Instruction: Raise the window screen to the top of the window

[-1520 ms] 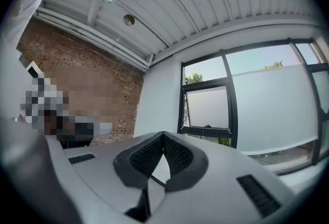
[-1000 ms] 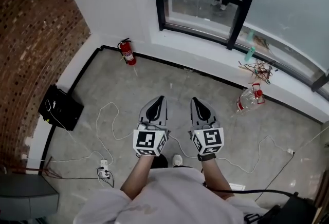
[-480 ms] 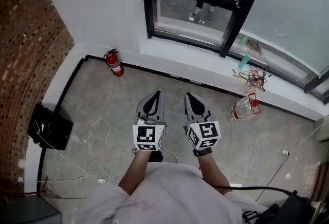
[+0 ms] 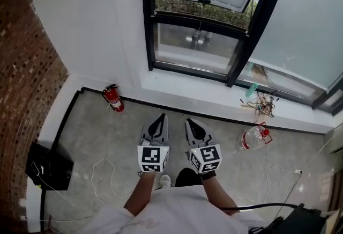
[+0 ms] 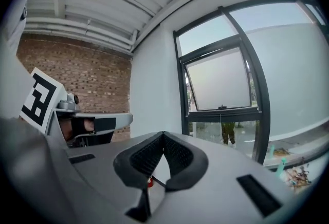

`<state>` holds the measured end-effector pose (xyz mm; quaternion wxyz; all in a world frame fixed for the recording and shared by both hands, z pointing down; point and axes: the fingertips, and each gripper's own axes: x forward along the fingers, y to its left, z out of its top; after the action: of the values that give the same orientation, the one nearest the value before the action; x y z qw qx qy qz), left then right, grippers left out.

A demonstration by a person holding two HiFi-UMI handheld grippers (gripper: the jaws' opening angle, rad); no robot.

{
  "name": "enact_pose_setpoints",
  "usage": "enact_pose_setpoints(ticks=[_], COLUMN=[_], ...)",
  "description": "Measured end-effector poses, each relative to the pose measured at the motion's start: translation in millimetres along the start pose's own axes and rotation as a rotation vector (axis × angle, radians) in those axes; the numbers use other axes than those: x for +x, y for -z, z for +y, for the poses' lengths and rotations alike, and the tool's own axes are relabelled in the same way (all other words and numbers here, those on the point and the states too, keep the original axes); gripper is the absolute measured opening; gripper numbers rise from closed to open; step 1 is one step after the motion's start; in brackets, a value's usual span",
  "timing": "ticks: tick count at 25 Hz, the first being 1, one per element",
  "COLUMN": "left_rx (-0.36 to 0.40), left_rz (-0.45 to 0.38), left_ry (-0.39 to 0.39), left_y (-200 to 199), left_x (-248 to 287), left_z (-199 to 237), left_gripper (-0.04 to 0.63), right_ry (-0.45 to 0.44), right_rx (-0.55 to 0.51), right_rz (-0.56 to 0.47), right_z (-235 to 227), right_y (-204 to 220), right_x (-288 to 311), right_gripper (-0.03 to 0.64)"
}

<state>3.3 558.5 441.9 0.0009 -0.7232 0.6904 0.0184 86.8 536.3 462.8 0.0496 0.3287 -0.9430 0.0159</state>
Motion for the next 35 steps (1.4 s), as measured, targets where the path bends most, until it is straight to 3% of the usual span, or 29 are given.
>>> enact_pose_setpoints(ticks=[3,10,21,27,35], left_rx=[-0.045,-0.046,0.005,-0.015,-0.023], left_rz=[0.031,0.061,0.000,0.085,0.084], left_ry=[0.021,0.014,0.044,0.128,0.202], left_y=[17,40,-3,35,44], left_x=[22,121,319,377,476], left_z=[3,32,42,15,29], left_gripper=[0.000,0.000,0.000,0.000,0.000], right_ry=[0.005,0.000,0.010,0.073,0.232], right_rx=[-0.001,0.039,0.031,0.142,0.173], right_rz=[0.015,0.022,-0.076,-0.014,0.006], right_z=[-14,-80,-239,-297,-384], right_y=[4,13,-51,-13,1], right_x=[26,114,238,258,299], right_gripper=[-0.002,-0.002,-0.002,-0.002,-0.002])
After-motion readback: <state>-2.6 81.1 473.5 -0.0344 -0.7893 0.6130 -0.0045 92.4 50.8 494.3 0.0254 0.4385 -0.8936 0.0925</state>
